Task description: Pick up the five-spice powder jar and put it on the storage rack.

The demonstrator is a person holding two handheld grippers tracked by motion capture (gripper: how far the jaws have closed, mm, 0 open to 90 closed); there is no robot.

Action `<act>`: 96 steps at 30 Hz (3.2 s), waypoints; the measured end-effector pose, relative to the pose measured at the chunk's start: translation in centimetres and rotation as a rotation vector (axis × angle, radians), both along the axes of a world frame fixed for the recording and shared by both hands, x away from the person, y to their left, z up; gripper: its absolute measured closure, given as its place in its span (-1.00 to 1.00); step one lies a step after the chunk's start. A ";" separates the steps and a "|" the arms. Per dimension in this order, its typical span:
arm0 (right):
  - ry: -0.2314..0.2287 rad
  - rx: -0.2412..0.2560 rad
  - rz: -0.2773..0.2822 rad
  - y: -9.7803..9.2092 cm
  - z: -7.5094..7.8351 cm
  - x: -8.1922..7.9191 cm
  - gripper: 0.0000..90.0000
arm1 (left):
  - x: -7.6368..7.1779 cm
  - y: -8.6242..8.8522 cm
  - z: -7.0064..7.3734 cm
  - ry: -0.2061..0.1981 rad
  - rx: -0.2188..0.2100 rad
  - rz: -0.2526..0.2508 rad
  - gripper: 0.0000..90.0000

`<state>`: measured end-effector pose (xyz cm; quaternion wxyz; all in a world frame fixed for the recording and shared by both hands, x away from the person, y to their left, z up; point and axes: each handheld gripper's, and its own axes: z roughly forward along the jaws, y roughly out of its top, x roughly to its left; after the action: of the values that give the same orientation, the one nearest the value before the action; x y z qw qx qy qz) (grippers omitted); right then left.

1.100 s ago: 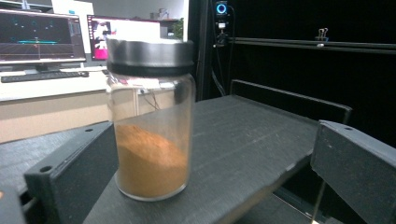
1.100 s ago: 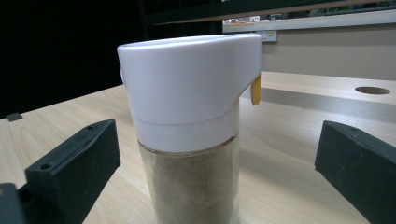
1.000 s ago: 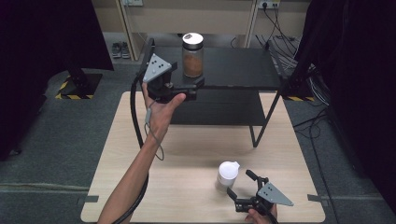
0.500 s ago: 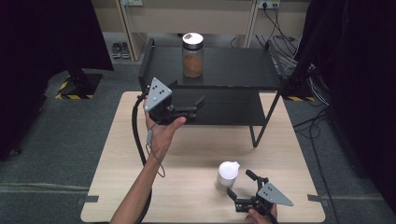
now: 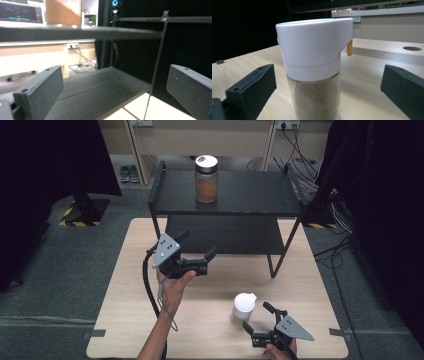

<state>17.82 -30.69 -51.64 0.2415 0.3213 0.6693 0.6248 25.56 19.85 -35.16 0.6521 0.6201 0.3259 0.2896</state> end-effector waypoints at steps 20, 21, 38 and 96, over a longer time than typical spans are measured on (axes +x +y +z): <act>0.000 -0.003 0.001 0.0 0.0 0.0 -0.99 | -2.1 0.5 -10.3 0.011 -0.036 -0.001 -1.00; -0.001 -0.004 0.002 0.0 0.0 0.0 -0.99 | -2.2 0.4 -10.6 0.013 -0.029 0.005 -1.00; -0.001 -0.006 0.003 0.0 0.1 0.0 -0.99 | -3.8 0.8 -15.3 0.027 -0.014 0.034 -1.00; 0.000 -0.003 0.008 0.0 0.0 0.1 -0.99 | -6.7 1.3 -17.2 0.106 0.030 0.038 -0.97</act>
<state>17.91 -30.69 -51.61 0.2396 0.3185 0.6714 0.6248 18.81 21.17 -52.40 0.6190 0.6380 0.3674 0.2735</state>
